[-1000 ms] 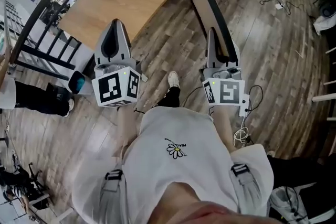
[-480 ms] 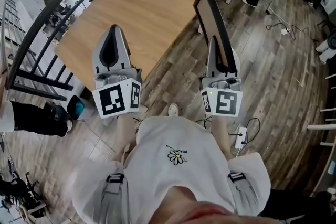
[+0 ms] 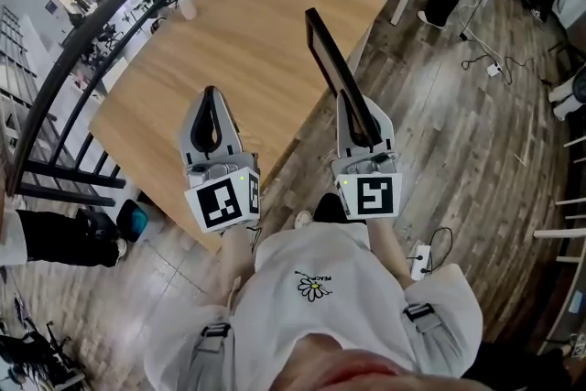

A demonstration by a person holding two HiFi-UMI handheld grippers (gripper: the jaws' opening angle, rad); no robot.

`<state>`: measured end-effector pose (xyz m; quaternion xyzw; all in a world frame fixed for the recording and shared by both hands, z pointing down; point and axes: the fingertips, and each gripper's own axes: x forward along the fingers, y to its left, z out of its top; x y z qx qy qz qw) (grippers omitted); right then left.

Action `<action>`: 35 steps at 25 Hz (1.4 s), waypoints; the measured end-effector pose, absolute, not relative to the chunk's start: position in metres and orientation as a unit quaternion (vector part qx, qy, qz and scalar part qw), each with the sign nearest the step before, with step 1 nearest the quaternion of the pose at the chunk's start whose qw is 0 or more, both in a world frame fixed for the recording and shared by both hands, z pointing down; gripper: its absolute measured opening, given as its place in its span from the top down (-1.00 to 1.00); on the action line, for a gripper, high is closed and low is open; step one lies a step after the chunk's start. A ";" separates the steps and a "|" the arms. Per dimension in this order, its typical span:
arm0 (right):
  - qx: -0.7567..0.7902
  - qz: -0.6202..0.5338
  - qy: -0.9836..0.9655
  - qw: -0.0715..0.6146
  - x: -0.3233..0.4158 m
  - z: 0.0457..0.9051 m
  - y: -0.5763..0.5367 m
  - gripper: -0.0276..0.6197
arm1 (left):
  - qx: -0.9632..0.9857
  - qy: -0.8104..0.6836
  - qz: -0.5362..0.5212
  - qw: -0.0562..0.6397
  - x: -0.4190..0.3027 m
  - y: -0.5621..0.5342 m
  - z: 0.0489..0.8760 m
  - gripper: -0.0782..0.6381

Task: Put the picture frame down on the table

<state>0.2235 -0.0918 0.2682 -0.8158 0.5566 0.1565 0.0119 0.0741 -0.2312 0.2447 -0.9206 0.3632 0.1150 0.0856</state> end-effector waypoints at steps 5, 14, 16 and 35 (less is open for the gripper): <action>-0.790 0.144 0.596 0.012 0.231 0.270 -0.115 0.85 | -0.909 0.395 0.108 0.077 0.084 -0.239 0.251 0.74; -0.758 0.157 0.633 0.011 0.249 0.276 -0.146 0.85 | -0.882 0.449 0.112 0.086 0.085 -0.261 0.246 0.74; -0.752 0.146 0.642 0.016 0.252 0.279 -0.152 0.85 | -0.877 0.459 0.110 0.092 0.083 -0.263 0.245 0.74; -0.556 0.252 0.734 -0.299 0.252 0.356 -0.282 0.85 | -0.835 0.535 0.092 0.088 0.041 -0.275 0.256 0.74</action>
